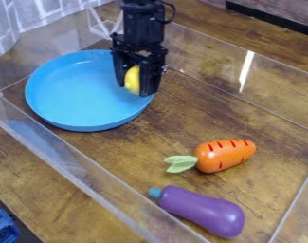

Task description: Remove the lemon from the blue tray and put it on the table

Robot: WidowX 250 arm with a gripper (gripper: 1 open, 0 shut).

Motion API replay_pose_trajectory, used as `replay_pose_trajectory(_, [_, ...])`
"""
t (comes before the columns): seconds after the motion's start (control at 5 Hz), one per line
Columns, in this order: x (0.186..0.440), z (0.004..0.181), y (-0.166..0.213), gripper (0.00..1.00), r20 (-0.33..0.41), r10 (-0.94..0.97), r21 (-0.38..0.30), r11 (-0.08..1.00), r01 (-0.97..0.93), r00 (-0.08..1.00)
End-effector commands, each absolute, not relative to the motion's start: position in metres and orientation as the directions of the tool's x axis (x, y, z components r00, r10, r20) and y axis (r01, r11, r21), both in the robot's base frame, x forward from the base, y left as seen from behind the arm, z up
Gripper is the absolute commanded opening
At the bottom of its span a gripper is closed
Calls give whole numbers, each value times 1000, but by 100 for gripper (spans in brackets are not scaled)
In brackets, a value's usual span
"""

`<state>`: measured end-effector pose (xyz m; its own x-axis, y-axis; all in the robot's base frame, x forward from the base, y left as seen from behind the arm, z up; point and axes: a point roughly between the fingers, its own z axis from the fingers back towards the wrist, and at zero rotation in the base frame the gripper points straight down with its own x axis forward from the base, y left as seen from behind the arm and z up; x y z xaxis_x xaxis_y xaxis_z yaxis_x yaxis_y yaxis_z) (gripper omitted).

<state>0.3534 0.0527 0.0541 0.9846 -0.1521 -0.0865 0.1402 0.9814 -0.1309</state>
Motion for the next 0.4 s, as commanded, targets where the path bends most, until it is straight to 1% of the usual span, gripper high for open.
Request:
replay_pose_trajectory(0.0, [367,99,44,0,41,-184,-91,978,187,982])
replay_pose_trajectory(0.2, [368,100,40,0,41,-195,-97,975,198,980])
